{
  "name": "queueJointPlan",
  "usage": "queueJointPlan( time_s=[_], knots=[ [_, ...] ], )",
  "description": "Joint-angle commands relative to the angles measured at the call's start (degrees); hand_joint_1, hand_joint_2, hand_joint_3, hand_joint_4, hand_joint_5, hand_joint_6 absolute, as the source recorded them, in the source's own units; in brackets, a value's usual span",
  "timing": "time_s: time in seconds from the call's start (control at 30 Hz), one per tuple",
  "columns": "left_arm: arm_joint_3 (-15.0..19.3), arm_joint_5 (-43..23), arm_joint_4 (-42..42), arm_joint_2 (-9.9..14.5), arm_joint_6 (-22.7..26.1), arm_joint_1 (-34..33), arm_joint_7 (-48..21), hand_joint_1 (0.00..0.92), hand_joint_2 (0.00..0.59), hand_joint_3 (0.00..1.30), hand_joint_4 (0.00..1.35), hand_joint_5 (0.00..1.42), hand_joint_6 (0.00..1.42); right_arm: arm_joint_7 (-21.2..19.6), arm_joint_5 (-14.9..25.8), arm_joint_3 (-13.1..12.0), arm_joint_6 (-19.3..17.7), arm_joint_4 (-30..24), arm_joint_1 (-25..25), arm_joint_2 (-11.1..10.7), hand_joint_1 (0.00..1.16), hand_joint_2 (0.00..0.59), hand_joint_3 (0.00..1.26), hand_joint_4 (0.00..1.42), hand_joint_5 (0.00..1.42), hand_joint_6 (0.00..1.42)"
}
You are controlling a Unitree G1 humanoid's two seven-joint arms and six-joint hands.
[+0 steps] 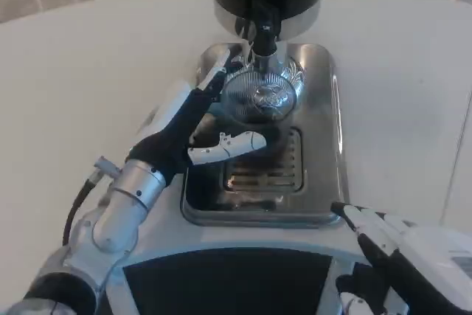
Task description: Grasp the cup under the faucet to collect the drink, then remove the cup.
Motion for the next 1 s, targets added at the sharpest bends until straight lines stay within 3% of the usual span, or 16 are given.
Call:
queueJointPlan(
  time_s=[0.03,0.2,0.5,1.0],
  knots=[
    [-1.7,1.4,1.7,0.0,0.8,0.0,-0.8,0.395,0.071,0.0,0.03,0.39,0.56,0.7,-1.9,1.3,1.8,-0.8,-0.7,4.7,0.13,0.576,0.0,0.0,0.0,0.0],
    [-2.5,1.8,2.0,0.2,0.8,-0.3,0.3,0.395,0.071,0.11,0.12,0.48,0.74,0.8,-3.7,2.8,3.9,-0.8,-1.6,4.3,0.1,0.564,0.0,0.0,0.0,0.0],
    [-3.3,2.0,2.7,0.4,1.7,-0.5,2.3,0.395,0.071,0.31,0.26,0.6,0.92,2.1,-6.4,5.2,7.9,-0.8,-4.1,3.0,0.09,0.566,0.0,0.0,0.0,0.0],
    [-3.0,0.9,2.5,-0.2,1.1,0.2,4.6,0.391,0.085,0.4,0.36,0.69,1.07,2.6,-8.6,6.9,10.7,-0.8,-4.8,2.8,0.07,0.582,0.0,0.0,0.0,0.0]
  ],
)
